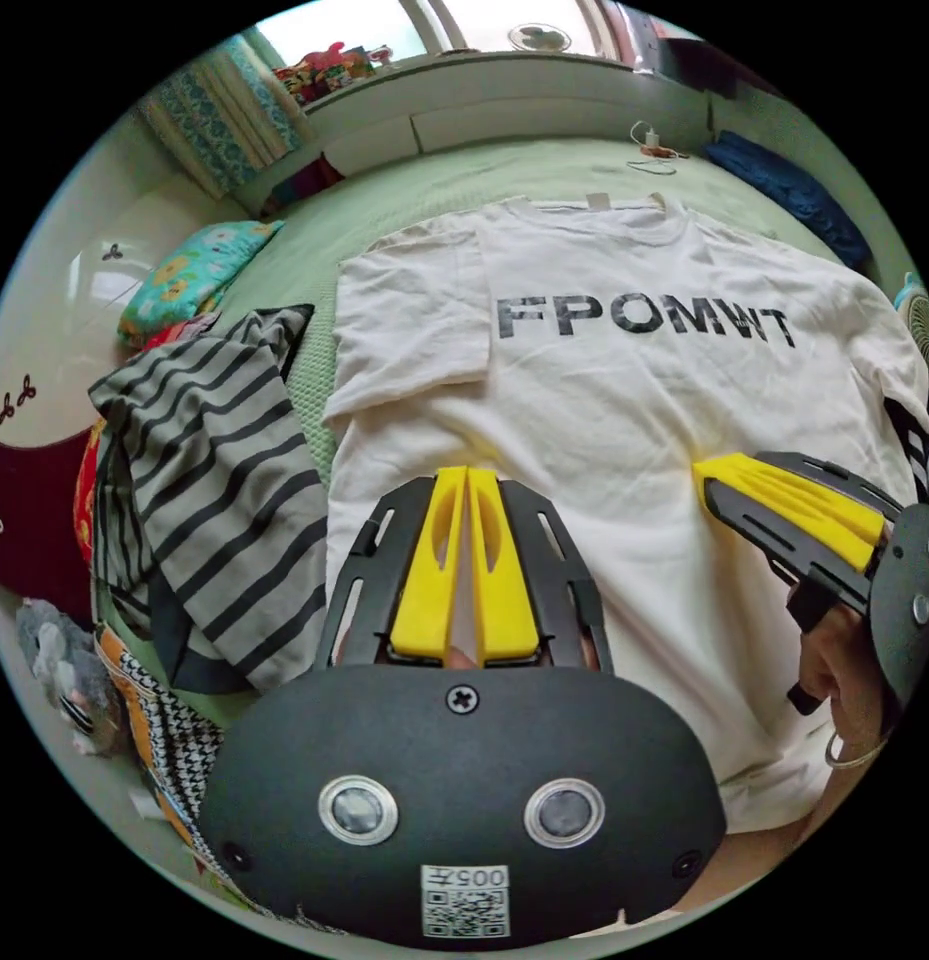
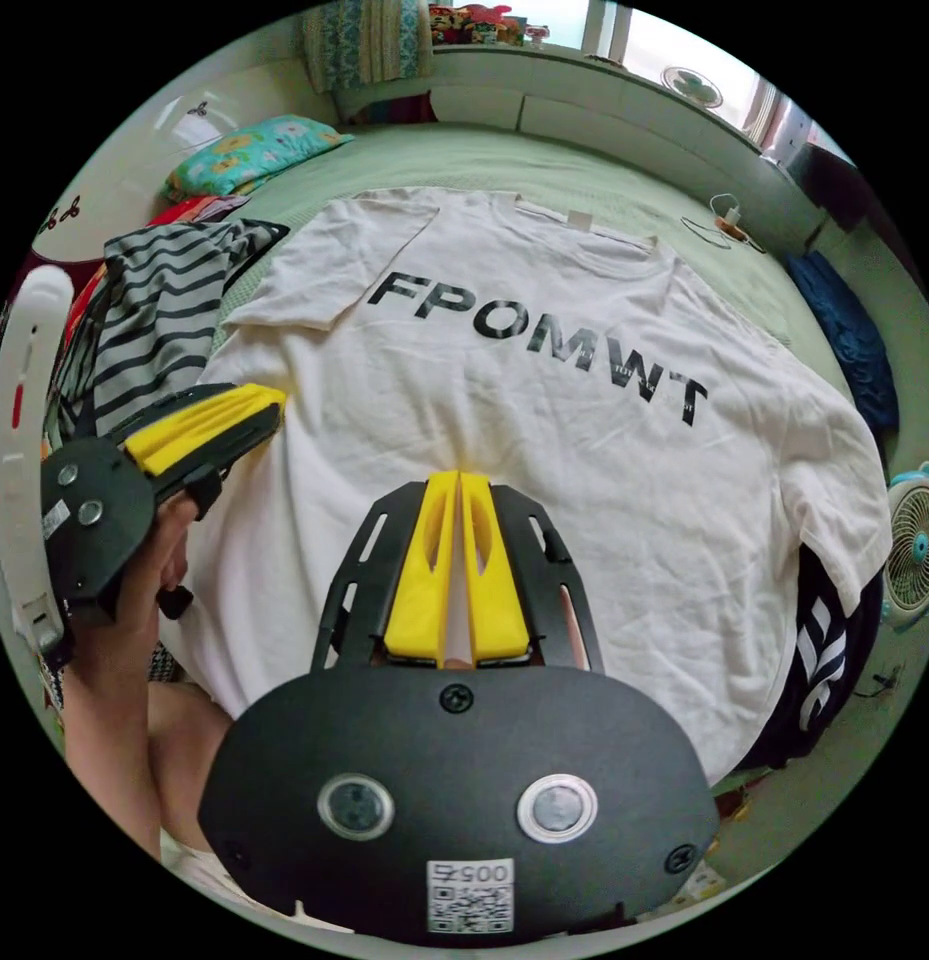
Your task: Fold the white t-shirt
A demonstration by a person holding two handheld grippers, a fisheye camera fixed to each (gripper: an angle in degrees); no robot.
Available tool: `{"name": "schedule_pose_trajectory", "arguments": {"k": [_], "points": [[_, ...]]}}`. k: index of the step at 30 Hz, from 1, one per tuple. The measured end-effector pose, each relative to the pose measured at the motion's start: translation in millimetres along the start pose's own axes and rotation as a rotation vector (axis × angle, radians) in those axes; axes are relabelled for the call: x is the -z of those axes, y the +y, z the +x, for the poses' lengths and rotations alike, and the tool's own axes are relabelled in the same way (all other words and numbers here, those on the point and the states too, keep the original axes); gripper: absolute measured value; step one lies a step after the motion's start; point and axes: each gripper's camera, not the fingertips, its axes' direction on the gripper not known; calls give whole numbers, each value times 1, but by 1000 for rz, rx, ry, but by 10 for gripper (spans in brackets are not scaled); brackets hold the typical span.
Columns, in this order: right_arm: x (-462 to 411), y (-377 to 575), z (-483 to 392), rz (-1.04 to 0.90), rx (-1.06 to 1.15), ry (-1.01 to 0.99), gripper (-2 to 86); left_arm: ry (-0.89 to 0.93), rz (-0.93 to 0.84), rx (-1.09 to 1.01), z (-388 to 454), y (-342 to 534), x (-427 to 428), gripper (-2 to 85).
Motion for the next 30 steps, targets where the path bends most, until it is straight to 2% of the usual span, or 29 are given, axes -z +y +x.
{"name": "schedule_pose_trajectory", "arguments": {"k": [3, 13, 22, 30], "points": [[-1, -3, 5, -17, -20, -24, -17, -9, 134, -4, 0, -4, 14, 24], [-5, -9, 8, -41, 18, -8, -16, 102, 52, -8, -6, -24, -17, 107], [-7, -17, 15, -57, 6, -23, -16, 57, 52, -1, -2, -25, -18, 53], [-7, -22, 18, -63, 7, -4, -17, 106, 129, 8, -7, -25, 4, 47]]}}
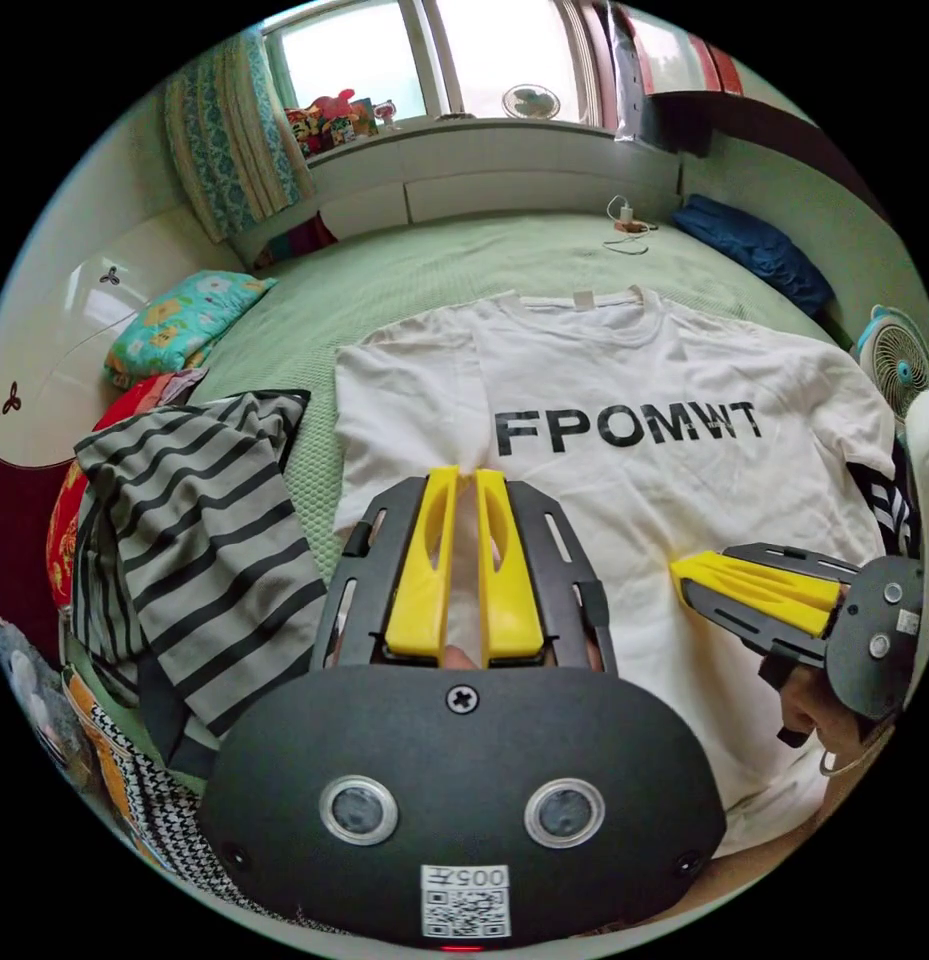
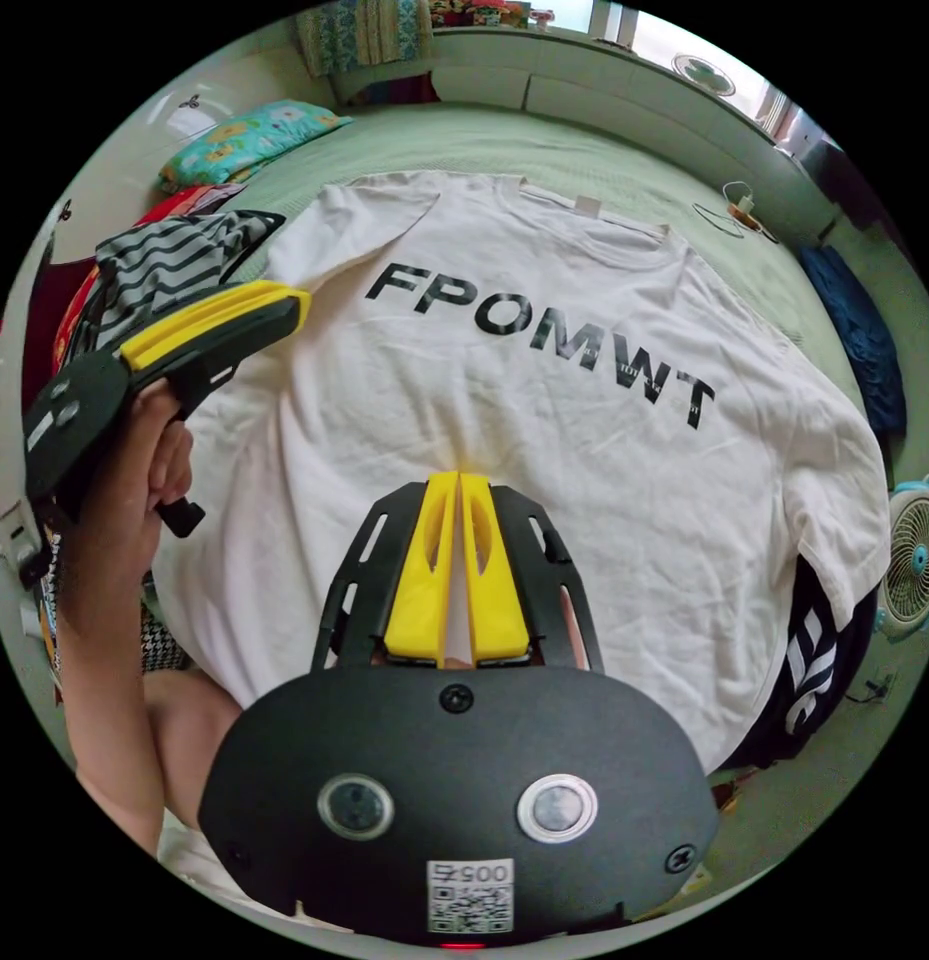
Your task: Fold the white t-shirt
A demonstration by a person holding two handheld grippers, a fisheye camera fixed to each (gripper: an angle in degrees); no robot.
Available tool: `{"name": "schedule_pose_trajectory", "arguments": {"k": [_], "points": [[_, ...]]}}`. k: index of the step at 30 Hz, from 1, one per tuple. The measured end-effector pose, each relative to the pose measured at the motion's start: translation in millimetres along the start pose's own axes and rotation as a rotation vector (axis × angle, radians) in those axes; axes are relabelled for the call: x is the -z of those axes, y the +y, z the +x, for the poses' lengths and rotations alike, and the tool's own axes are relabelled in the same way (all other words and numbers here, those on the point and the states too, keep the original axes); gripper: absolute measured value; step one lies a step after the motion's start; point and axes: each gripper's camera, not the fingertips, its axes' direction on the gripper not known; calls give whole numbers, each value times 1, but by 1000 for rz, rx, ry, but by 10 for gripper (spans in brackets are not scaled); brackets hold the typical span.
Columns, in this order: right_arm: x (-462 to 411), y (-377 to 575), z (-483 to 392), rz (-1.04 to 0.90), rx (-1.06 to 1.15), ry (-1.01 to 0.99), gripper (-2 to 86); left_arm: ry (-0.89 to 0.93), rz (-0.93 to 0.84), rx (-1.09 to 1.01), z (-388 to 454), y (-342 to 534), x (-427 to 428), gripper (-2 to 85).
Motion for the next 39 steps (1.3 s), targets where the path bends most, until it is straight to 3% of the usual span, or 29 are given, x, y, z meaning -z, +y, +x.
{"name": "schedule_pose_trajectory", "arguments": {"k": [14, 18, 19, 22, 31, 39], "points": [[7, -6, 16, 9, -34, -20, -10, 57, -142, -15, -6, -11, -21, 67], [43, 3, 34, 296, 1, -259, 19, 62, -155, -11, -8, -14, -24, 71], [55, 3, 37, 410, 47, -270, 25, 60, -159, -14, -8, -15, -25, 71], [64, -26, 39, 500, 124, -239, 33, 50, -168, -22, -10, -18, -25, 70], [13, -169, 24, 260, 327, -84, 52, 41, -199, -68, -16, -29, -25, 67], [4, -218, 28, 178, 326, -171, 60, 143, -192, -11, -39, -33, -25, 63]]}}
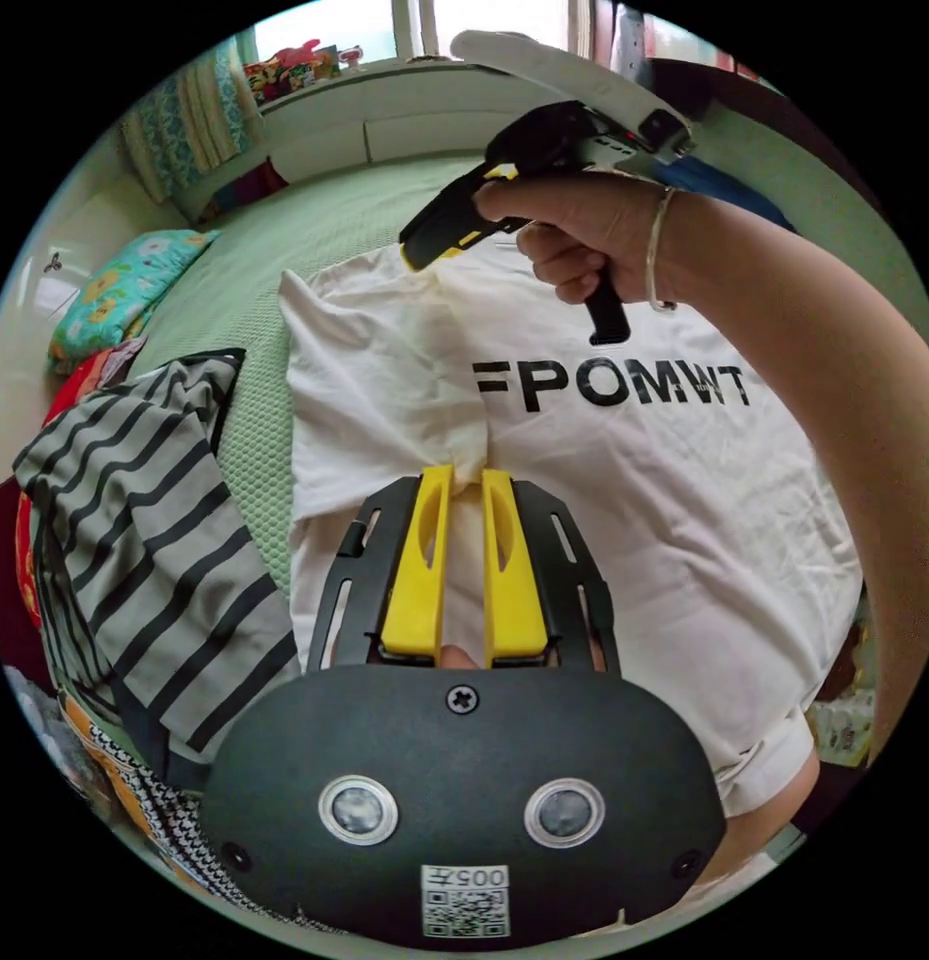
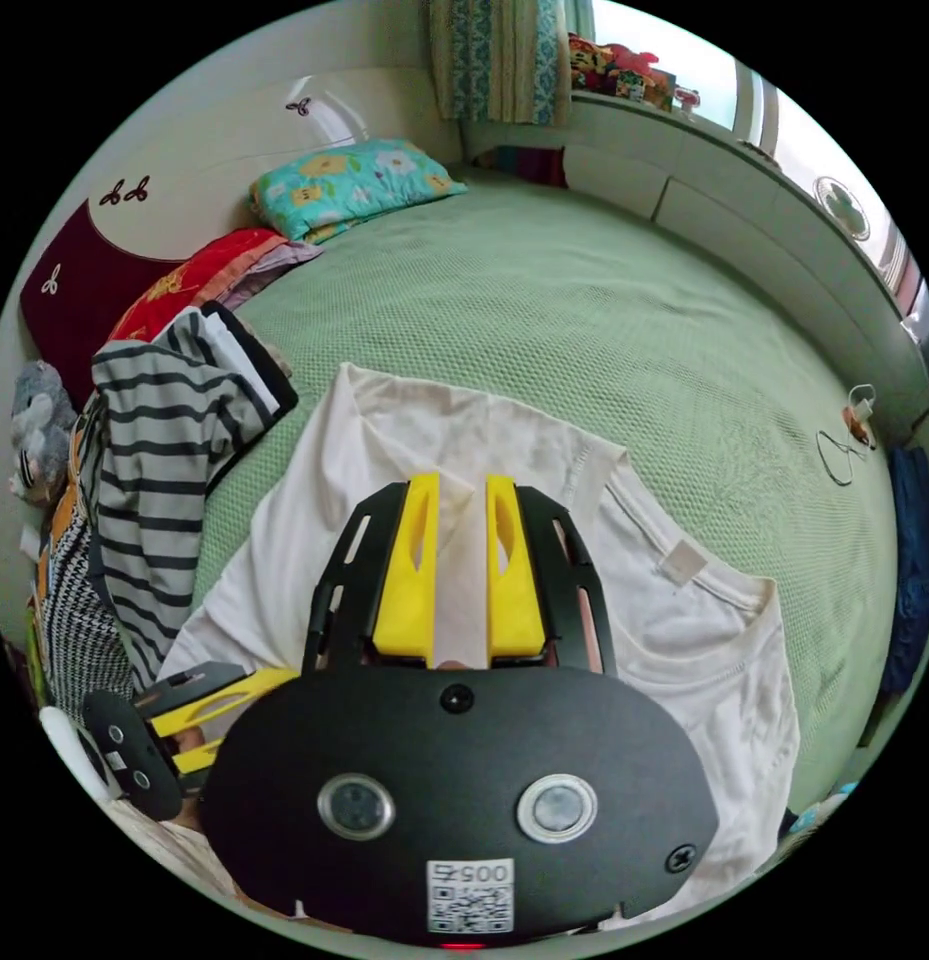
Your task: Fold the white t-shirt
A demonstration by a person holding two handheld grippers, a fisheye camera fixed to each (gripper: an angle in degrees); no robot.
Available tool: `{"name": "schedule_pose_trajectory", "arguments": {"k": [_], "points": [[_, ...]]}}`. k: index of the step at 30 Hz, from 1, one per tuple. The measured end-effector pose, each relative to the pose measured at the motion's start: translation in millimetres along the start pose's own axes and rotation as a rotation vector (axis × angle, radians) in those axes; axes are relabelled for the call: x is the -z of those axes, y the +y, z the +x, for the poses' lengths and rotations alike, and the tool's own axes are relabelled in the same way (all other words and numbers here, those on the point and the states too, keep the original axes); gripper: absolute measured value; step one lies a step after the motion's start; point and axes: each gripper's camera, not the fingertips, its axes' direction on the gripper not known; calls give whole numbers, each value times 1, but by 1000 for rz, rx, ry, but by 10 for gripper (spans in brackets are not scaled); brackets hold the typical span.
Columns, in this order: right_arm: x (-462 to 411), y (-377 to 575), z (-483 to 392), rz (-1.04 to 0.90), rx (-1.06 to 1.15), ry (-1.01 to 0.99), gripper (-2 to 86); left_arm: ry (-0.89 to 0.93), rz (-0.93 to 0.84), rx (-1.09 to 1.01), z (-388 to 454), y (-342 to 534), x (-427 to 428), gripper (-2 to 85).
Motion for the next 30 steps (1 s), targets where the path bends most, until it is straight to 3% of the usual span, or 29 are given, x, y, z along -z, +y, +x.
{"name": "schedule_pose_trajectory", "arguments": {"k": [3, 10, 23, 30], "points": [[-9, -6, -2, -65, 2, 64, 38, 25, -1, 14, -6, 0, 2, 62], [21, -8, -1, 20, 54, 33, -15, 70, 41, 56, -14, 2, 14, 60], [25, 15, 40, -50, -102, 153, -11, 104, 19, 65, -16, 1, 18, 61], [62, 36, 60, -10, -170, 247, 49, 143, -19, 51, -12, 8, 29, 67]]}}
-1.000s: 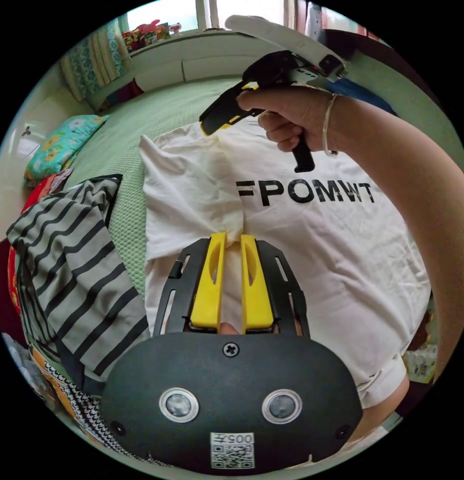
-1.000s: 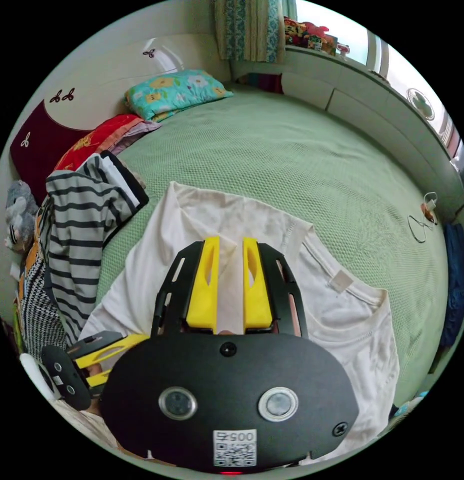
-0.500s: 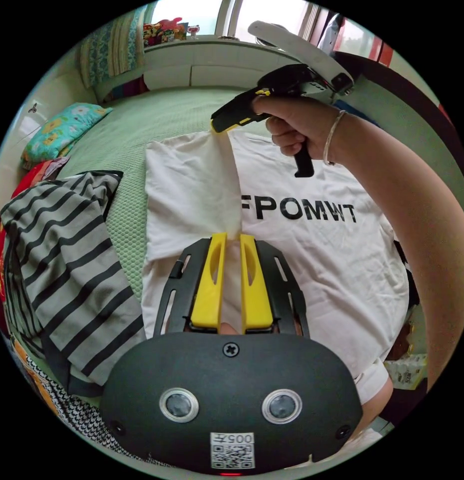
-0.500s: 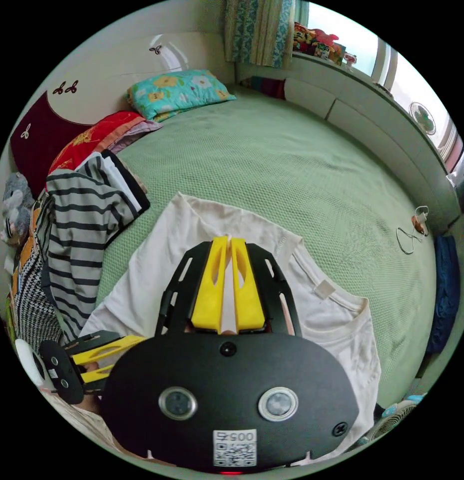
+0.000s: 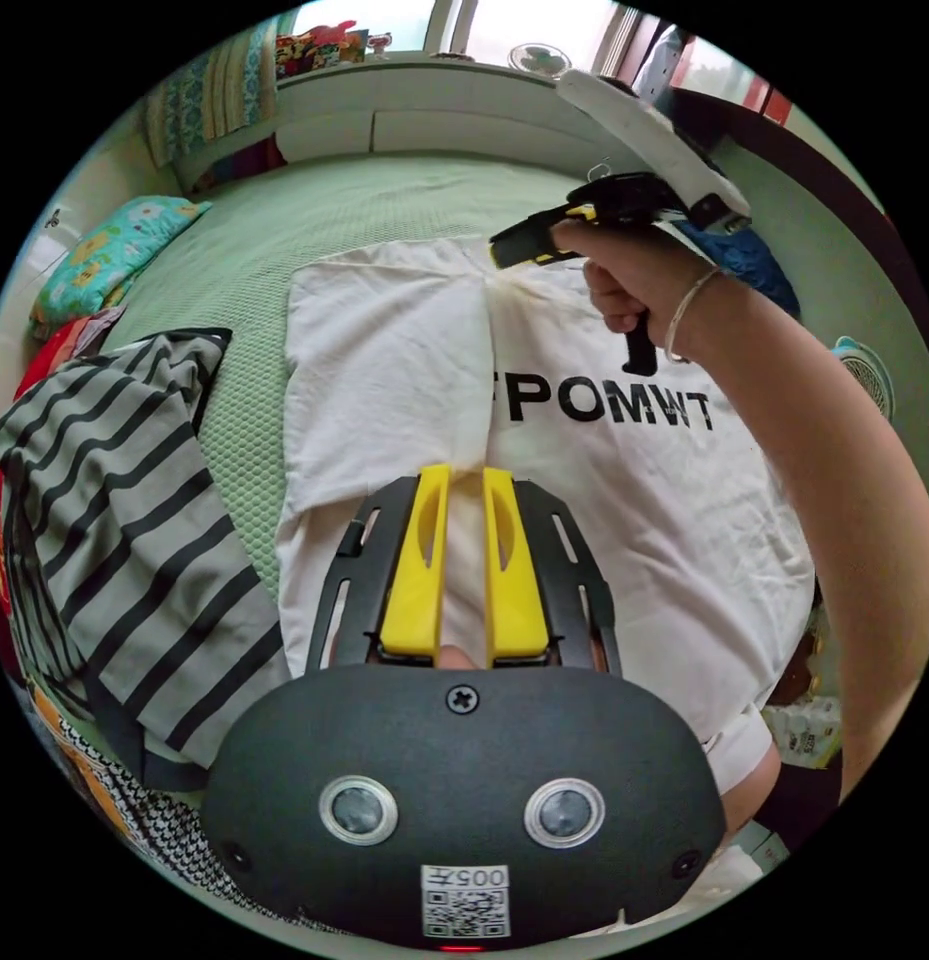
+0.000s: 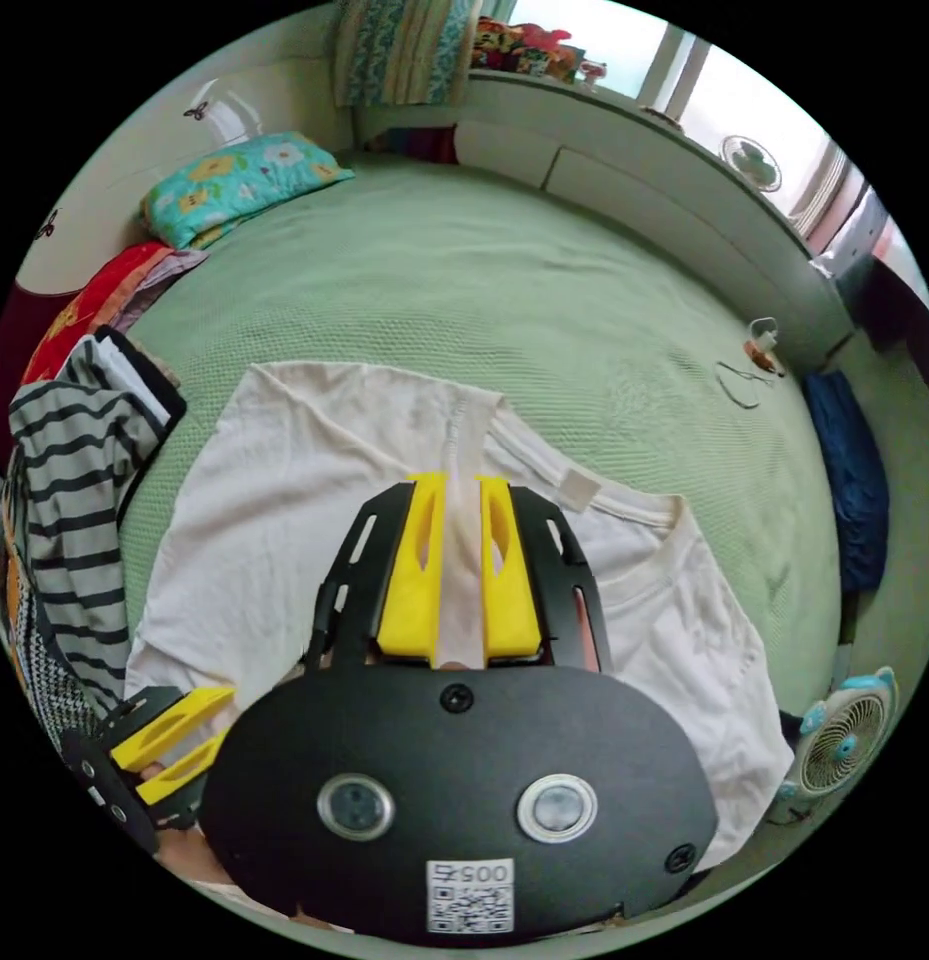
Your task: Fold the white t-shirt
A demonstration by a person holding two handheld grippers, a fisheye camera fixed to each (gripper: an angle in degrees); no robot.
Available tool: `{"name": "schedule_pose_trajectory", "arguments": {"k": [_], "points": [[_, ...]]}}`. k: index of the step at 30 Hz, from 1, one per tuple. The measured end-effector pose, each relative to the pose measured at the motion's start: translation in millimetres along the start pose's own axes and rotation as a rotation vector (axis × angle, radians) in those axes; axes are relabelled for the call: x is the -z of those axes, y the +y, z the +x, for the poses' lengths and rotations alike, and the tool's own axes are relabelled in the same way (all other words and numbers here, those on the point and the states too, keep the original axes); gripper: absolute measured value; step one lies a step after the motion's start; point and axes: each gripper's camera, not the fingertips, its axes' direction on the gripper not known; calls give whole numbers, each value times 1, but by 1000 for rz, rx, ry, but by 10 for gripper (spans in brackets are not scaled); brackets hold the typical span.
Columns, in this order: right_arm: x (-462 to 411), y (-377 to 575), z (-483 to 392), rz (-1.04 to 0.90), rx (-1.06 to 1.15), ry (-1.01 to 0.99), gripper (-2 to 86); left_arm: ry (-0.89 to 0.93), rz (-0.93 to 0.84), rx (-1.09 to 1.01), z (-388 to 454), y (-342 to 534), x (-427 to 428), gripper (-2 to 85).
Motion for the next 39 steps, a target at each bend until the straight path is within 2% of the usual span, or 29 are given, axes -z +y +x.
{"name": "schedule_pose_trajectory", "arguments": {"k": [4, 7, 10, 12, 14, 17, 20, 25, 28, 30, 34, 39], "points": [[32, 18, -4, 54, 100, -175, 60, 105, 4, 0, 5, 11, 10, 64], [40, 40, -23, 34, 219, -256, 60, 62, 42, 4, 10, 15, 21, 66], [34, 66, -33, -4, 254, -281, 58, -5, 64, 30, 12, 15, 29, 66], [27, 80, -32, -70, 258, -241, 55, -2, 77, 40, 18, 16, 34, 65], [35, 95, -21, -56, 242, -232, 48, 14, 92, 45, 25, 17, 38, 65], [69, 121, 9, -22, 199, -229, 47, 39, 111, 16, 47, 16, 43, 65], [114, 151, 55, 30, 159, -146, 41, 84, 125, -53, 81, 15, 45, 68], [190, 205, 174, 87, -37, 50, 42, 153, 153, -213, 151, 15, 43, 83], [212, 229, 246, 35, -180, 102, 58, 297, 130, -351, 198, 14, 37, 116], [215, 241, 285, -18, -268, 85, 68, 355, 131, -407, 230, 13, 31, 132], [205, 260, 344, -100, -386, 26, 78, 352, 152, -486, 271, 10, 21, 134], [181, 272, 384, -180, -436, -26, 79, 353, 174, -536, 304, 4, 7, 127]]}}
